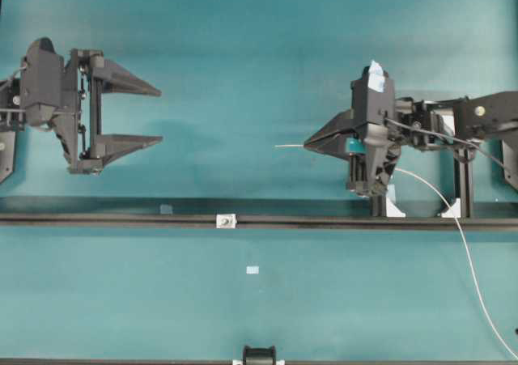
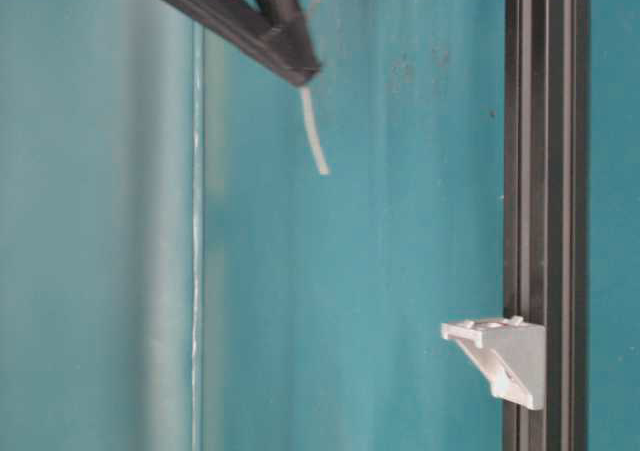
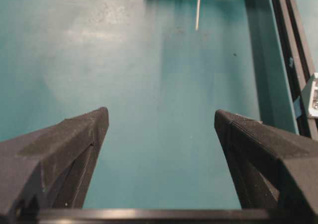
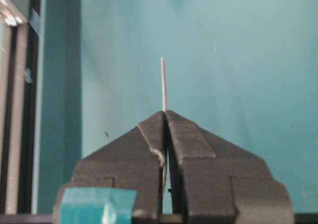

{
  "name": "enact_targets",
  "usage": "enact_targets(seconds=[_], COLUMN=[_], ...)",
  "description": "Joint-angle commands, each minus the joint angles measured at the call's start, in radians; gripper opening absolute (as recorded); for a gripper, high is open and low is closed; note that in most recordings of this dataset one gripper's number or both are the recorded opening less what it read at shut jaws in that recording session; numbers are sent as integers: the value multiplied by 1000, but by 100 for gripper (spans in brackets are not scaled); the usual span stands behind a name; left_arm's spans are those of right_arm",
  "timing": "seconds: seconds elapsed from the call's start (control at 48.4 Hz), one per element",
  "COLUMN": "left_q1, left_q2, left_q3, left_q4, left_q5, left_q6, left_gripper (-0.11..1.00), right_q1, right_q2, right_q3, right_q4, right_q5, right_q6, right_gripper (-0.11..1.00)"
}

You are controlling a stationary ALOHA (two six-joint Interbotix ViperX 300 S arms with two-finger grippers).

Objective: Insert the wire into the hole on the left side and pull it with the left arm.
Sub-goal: 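Lift the wire with the right gripper and pull it from the clamp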

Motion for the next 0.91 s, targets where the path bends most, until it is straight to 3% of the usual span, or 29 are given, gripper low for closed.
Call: enact_targets(seconds=[0.0,0.268,0.454,0.578,0.702,0.888], left_q1=[2,3,2,0,-14,-44], left_q2=[-5,-8,-9,-2,9,40], left_q3=[-12,-40,-66,-67,-52,-8], left_q4=[-2,-2,-2,-8,-14,-18], left_q5=[-5,2,23,20,-31,-138], left_q6=[-3,-3,-3,-9,-57,-89], left_gripper=[79,79,79,79,78,78], right_q1=[3,-2,-3,2,21,64], right_q2=[-55,-175,-221,-218,-210,-209], right_q3=[-6,-23,-17,2,34,87], right_q4=[-2,0,0,5,11,60], right_q5=[21,169,196,156,43,-89], right_q6=[-2,-2,6,12,25,23], right_gripper=[4,4,4,4,4,4])
